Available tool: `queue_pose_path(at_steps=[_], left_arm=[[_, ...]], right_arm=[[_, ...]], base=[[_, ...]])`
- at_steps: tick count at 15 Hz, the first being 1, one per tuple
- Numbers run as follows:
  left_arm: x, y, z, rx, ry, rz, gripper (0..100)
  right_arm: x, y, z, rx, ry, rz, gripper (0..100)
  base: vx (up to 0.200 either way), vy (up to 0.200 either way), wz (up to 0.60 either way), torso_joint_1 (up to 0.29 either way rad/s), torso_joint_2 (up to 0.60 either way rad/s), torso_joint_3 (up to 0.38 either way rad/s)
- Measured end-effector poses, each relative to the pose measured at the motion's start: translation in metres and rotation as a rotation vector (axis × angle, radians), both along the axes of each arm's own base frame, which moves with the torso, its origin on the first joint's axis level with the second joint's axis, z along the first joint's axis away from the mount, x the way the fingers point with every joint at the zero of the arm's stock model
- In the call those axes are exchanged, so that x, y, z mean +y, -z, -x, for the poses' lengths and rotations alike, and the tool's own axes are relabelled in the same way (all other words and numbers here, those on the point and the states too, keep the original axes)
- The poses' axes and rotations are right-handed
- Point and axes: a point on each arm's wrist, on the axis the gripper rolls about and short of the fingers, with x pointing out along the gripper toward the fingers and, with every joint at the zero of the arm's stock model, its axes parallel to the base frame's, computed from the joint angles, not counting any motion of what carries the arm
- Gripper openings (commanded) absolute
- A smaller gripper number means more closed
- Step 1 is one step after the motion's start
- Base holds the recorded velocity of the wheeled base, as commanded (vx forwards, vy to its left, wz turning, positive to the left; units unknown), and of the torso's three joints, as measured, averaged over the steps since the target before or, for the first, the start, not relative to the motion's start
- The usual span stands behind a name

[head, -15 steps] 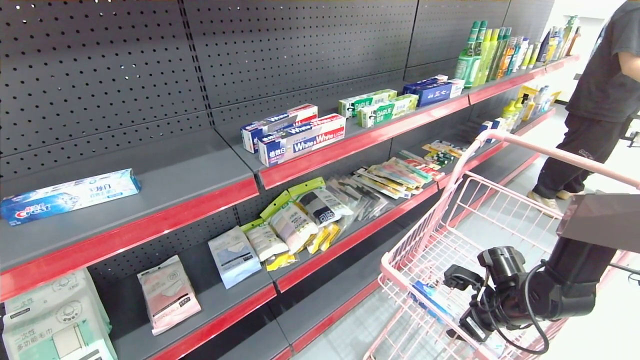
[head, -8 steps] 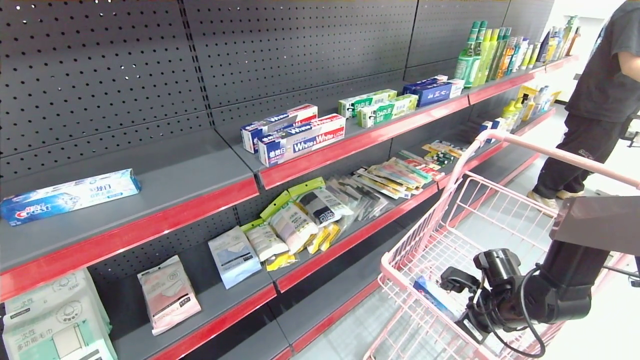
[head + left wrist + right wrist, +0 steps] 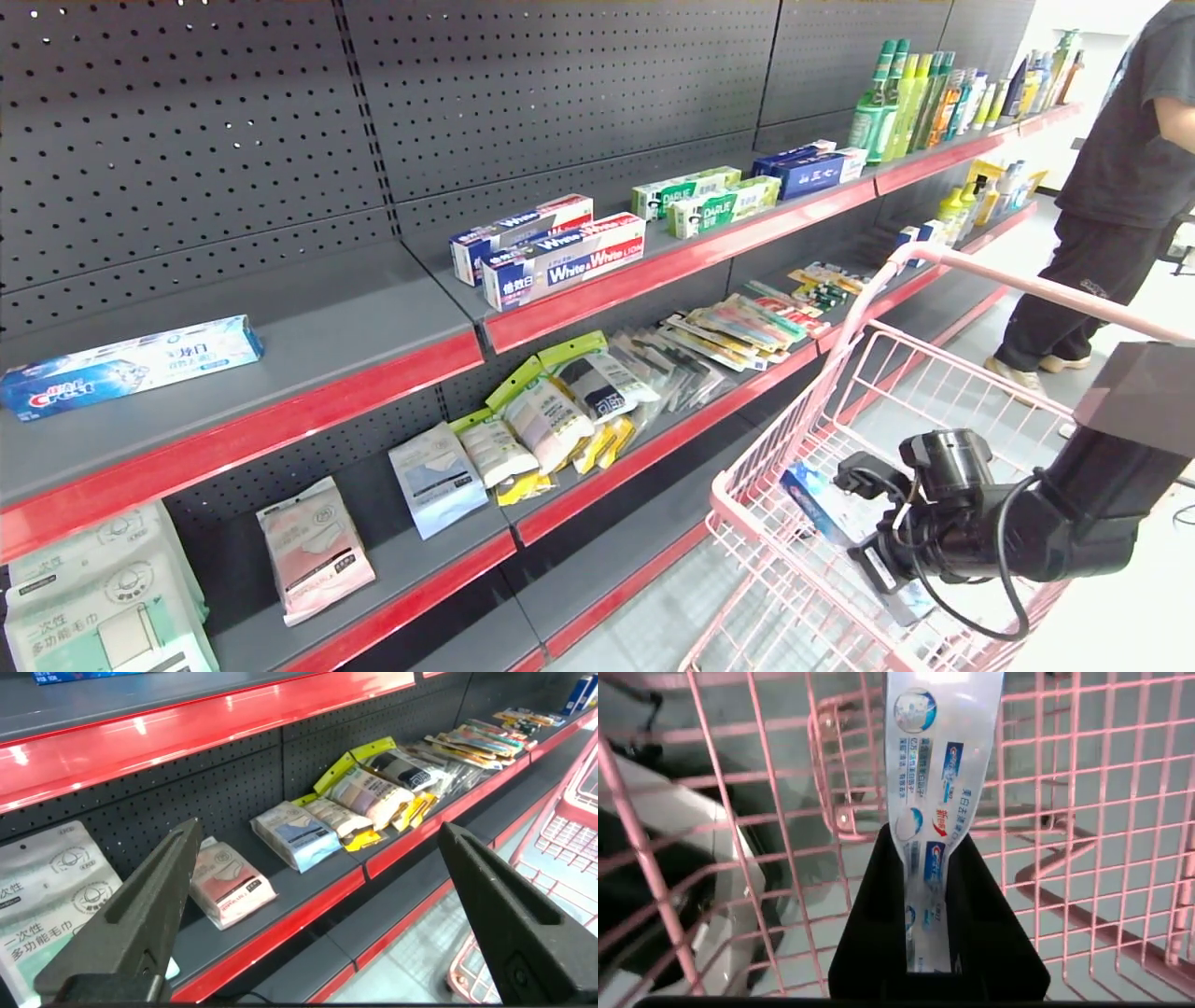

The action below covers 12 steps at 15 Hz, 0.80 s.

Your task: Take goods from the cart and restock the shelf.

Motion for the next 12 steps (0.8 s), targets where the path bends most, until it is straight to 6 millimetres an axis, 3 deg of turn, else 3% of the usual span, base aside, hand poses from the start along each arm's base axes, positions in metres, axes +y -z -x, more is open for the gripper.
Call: queue_pose_path(at_steps=[6, 12], left_arm=[[0.000, 0.000, 0.000, 0.000, 0.000, 0.000, 100], [0.000, 0.000, 0.000, 0.000, 0.000, 0.000, 100]], right_arm=[[-0.002, -0.075, 0.018, -0.191, 0.145, -0.117, 0], [-0.010, -0.155, 0.082, -0.348, 0.272, -0.189, 0]], base=[[0.000, 0.000, 0.00, 0.000, 0.00, 0.000], [0.000, 0.000, 0.00, 0.000, 0.00, 0.000]])
